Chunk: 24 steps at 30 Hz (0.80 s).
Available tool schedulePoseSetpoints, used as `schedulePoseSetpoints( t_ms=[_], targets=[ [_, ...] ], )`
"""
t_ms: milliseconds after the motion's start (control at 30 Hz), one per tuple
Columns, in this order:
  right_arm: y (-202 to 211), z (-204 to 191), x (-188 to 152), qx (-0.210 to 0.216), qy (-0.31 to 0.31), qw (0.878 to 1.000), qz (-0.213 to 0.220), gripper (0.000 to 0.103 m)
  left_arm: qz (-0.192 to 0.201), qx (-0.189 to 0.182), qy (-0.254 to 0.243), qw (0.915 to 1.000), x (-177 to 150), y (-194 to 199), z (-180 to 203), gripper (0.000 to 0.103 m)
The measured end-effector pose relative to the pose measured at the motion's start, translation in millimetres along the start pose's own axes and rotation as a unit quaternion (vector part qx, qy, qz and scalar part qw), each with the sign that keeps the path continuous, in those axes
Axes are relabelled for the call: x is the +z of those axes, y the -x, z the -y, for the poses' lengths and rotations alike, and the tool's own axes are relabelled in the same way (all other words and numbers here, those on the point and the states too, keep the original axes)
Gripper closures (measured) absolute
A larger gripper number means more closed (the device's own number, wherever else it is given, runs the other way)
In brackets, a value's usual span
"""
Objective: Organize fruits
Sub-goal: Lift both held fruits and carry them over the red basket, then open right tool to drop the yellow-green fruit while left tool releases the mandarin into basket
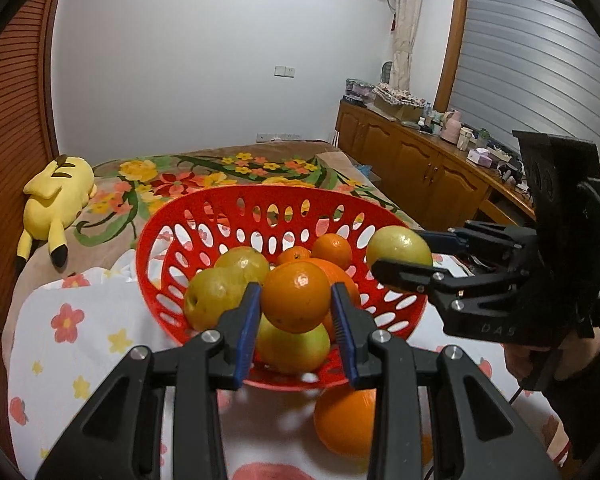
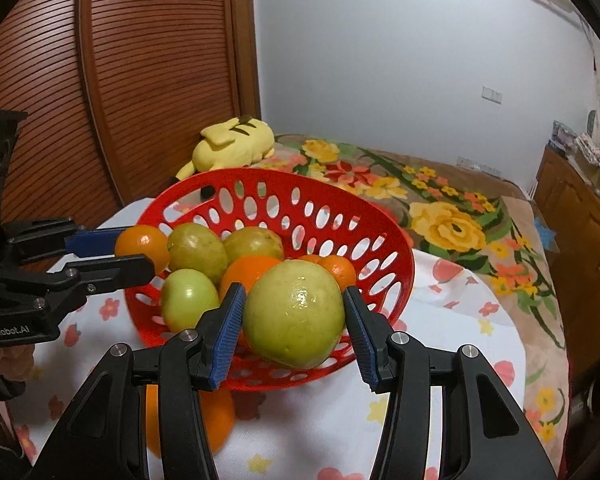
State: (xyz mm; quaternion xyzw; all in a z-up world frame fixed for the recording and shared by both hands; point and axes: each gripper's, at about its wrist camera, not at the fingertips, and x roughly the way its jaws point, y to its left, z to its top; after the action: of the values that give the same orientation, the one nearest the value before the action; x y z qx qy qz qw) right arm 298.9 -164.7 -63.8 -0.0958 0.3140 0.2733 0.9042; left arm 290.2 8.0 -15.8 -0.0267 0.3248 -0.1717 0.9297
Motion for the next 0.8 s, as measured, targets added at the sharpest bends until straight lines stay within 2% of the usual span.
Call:
schedulePoseSetpoints(
  t_ms=[467,800],
  targets=[
    [-20,9,2,0.009,-0.006,1.000,-0.019,0.052,-0.020,0.003,0.002,0.9998,20,-41,-9,0.069],
    [-4,17,7,0.010,-0.017,1.000,0.006,0.047,-0.029,0.010,-0.003,0.9995,32,-59,-4,0.069]
  ],
)
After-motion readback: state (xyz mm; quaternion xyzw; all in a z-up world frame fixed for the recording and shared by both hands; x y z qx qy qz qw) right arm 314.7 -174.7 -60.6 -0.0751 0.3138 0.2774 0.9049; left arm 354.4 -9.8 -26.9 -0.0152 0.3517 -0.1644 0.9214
